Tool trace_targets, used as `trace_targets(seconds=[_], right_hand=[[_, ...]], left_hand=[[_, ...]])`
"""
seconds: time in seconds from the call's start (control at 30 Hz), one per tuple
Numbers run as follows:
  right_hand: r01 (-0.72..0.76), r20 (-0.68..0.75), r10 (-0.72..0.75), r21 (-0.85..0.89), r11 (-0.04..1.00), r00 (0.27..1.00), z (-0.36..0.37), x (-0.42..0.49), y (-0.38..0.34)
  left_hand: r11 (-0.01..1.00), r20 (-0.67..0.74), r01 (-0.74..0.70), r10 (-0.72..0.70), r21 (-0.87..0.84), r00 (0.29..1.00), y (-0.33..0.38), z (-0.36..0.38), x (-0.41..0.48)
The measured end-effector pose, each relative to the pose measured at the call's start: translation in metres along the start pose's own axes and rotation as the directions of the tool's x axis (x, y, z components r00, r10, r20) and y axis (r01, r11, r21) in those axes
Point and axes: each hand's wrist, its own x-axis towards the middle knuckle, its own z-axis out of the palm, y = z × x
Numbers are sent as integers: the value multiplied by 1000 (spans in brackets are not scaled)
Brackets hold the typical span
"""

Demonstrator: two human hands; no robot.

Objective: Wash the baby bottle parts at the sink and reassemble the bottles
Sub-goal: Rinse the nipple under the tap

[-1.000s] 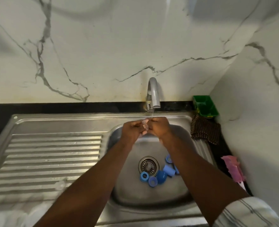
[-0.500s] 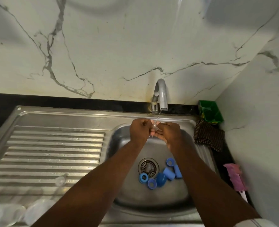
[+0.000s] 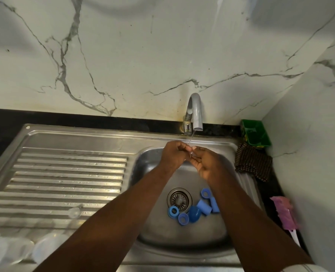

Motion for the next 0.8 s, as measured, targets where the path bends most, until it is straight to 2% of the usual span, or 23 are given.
trace_targets(seconds=[0.1, 0.27, 0.37, 0.43, 0.63, 0.8], right_hand=[[-2, -18, 3, 63, 998, 1000, 3, -3, 0], [-9, -2, 9, 38, 999, 1000, 2, -7, 10], [3, 42, -6, 79, 997, 999, 6, -6, 9], [13, 86, -18, 66, 998, 996, 10, -5, 6], [160, 115, -137, -221, 962, 984, 20, -3, 1], [231, 193, -162, -429, 873, 968, 13, -2, 4]], left_hand=[[998, -41, -37, 39, 55, 998, -1, 0, -2], [982, -47, -76, 85, 175, 995, -1, -5, -1], [977, -60, -88, 101, 196, 993, 3, -12, 0], [987, -88, -46, 61, 156, 994, 1, -18, 2], [994, -120, 4, 10, 110, 993, -3, -29, 3], [997, -90, 25, -32, -78, 995, -13, -32, 1]])
